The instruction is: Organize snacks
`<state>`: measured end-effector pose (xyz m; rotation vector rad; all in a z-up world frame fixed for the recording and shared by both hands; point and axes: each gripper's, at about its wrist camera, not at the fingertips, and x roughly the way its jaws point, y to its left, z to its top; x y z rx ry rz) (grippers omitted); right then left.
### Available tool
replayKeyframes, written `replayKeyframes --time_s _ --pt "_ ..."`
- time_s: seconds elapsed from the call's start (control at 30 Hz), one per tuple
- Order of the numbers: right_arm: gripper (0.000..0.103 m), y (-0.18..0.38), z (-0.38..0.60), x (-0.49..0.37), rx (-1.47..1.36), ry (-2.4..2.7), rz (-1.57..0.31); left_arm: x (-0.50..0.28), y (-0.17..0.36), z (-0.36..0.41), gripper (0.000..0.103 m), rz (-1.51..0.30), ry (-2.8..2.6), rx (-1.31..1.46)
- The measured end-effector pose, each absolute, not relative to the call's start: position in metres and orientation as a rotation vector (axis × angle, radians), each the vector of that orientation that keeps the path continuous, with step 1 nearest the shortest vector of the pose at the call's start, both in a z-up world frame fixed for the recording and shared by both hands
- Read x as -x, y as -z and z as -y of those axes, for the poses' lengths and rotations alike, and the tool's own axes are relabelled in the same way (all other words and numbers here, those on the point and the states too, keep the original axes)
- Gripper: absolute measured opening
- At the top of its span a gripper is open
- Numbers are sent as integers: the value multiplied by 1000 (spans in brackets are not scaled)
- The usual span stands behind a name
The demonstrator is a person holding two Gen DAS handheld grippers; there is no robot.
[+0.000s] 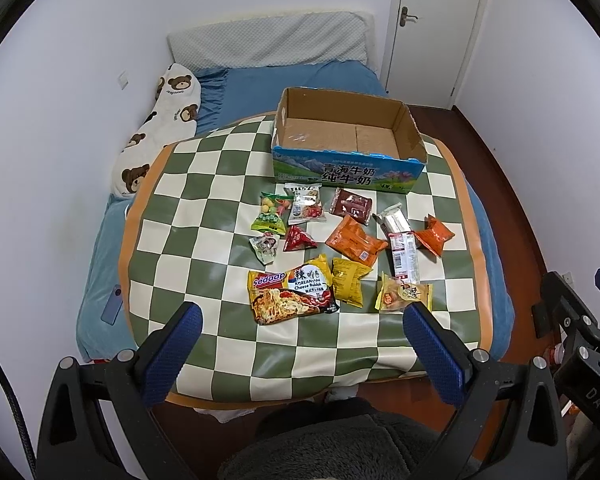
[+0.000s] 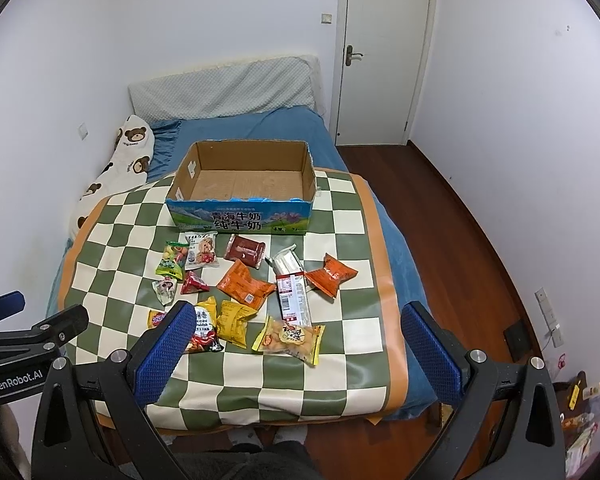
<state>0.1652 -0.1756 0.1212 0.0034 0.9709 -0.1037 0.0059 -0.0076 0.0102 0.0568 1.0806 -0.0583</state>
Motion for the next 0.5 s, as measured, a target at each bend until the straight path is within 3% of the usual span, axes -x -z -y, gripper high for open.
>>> replayKeyframes --time_s 0.5 --pt "103 -123 175 -167 -5 101 -965 -8 -13 13 103 -1083 66 -64"
